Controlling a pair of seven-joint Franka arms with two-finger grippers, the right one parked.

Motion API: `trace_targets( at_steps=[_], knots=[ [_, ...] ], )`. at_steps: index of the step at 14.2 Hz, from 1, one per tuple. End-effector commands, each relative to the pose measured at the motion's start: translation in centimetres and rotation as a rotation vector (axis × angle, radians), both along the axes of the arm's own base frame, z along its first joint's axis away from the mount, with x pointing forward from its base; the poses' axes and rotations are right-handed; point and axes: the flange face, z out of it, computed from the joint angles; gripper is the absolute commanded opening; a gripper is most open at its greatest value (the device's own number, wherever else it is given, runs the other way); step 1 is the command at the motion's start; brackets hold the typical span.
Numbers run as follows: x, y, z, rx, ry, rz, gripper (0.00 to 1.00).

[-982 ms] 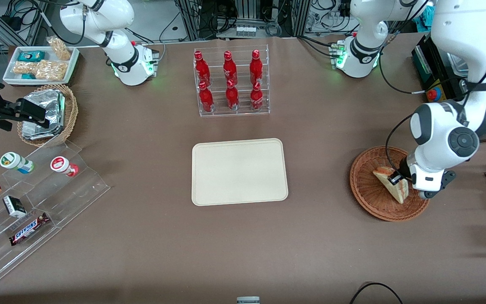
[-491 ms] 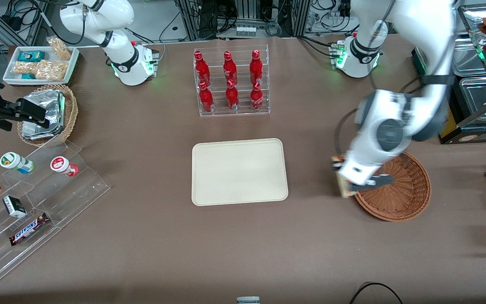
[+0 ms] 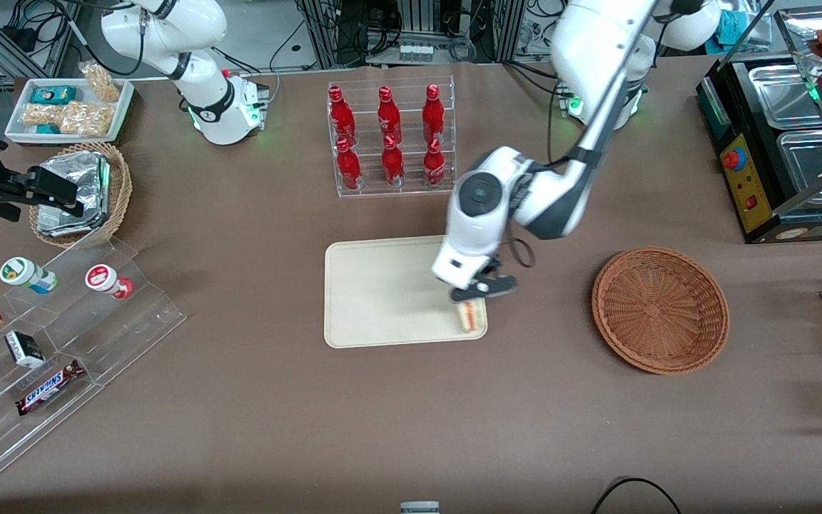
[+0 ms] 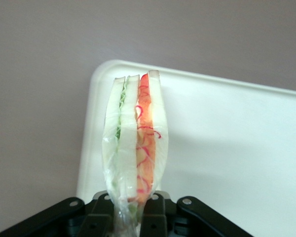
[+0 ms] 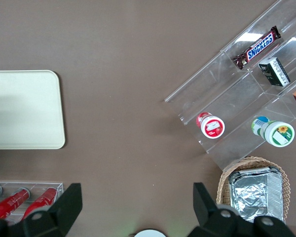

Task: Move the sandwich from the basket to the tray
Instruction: 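Lift the sandwich and carry it over the cream tray, then lower the sandwich onto the tray and open the left gripper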

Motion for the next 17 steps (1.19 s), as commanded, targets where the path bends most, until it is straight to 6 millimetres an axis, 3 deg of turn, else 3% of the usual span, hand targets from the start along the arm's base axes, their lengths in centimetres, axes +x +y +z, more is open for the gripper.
trace_targets(
  at_steps=[1,5,6,9,11,12,13,15,17],
  knots=[
    [-1.4,-4.8,-0.5,-0.001,-0.036,0.0,0.0],
    [-4.4,-9.4,-2.2,-0.011,-0.051,-0.057,0.0],
    [-5.0,-9.9,-3.1,-0.001,-0.049,-0.067,0.0],
    [-4.5,-10.6,-4.2,0.029,-0.088,-0.058,0.0],
    [-4.6,-10.5,-4.9,0.047,-0.103,-0.06,0.06],
    [-4.6,-10.5,-4.9,0.048,-0.104,-0.064,0.31],
    [-4.5,-10.5,-4.6,0.046,-0.106,-0.071,0.98],
    [-4.2,-10.5,-3.4,0.034,-0.114,-0.06,1.0],
    [-4.3,-10.3,-0.4,0.024,-0.129,-0.059,1.0]
  ],
)
